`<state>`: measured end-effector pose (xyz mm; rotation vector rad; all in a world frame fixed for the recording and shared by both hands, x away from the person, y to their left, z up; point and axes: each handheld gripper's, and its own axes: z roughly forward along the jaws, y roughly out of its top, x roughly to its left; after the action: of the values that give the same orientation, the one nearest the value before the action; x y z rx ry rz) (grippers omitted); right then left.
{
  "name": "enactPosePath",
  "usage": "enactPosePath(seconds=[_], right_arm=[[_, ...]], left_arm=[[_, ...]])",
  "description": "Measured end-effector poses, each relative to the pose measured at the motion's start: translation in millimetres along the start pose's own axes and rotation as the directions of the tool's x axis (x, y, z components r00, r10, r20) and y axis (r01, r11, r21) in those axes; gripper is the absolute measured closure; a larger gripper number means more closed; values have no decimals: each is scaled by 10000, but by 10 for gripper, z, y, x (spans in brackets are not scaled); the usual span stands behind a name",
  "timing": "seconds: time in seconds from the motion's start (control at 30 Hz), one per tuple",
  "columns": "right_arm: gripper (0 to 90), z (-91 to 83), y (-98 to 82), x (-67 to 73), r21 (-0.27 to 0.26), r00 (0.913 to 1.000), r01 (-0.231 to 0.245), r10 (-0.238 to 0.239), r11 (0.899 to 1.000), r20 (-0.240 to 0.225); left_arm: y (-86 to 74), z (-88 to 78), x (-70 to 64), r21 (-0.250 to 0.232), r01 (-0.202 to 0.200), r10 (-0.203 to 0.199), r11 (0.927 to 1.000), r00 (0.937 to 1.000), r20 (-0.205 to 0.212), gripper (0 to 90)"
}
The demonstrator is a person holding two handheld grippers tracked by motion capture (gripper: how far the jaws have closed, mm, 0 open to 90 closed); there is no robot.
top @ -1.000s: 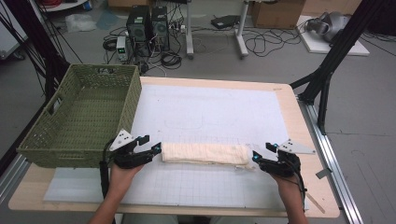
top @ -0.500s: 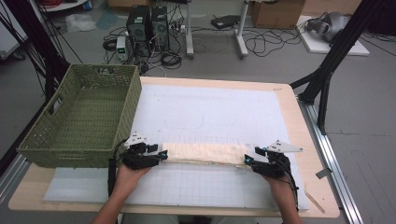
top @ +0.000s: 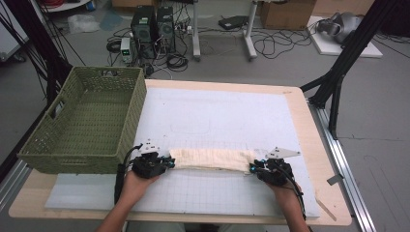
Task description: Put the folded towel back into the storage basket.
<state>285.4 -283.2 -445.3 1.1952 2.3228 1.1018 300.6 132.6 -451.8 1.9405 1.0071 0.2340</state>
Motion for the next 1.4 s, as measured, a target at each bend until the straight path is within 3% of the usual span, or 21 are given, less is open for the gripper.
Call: enactPosePath(seconds=[0.1,0.27,0.4,0.7,0.97,1.4], right_arm=[[812,-1,-2,10,28,9998,82,-82,10000,-189],[840,-5,0,2,33,9994,76,-75,10000,-343],[844,-30,28,23,33,9995,300,-299,9995,-140],[845,-151,82,-15,-559,9999,143,-137,9983,100],[844,-236,147,-4,-1116,9995,166,-135,9936,291],[844,-361,380,70,-2054,9979,554,-472,9771,446]], left_arm=[[2,4,-6,-20,10,-10,10000,10000,-32,835],[4,-5,-13,-91,12,-12,10000,10000,-63,845],[13,-40,-2,-309,9,-12,9995,10000,-94,849],[62,-124,-14,-942,-72,84,9955,9999,118,850],[142,-256,-41,-1610,-288,312,9865,9994,121,850],[309,-543,-57,-2534,-705,690,9648,9975,-146,850]])
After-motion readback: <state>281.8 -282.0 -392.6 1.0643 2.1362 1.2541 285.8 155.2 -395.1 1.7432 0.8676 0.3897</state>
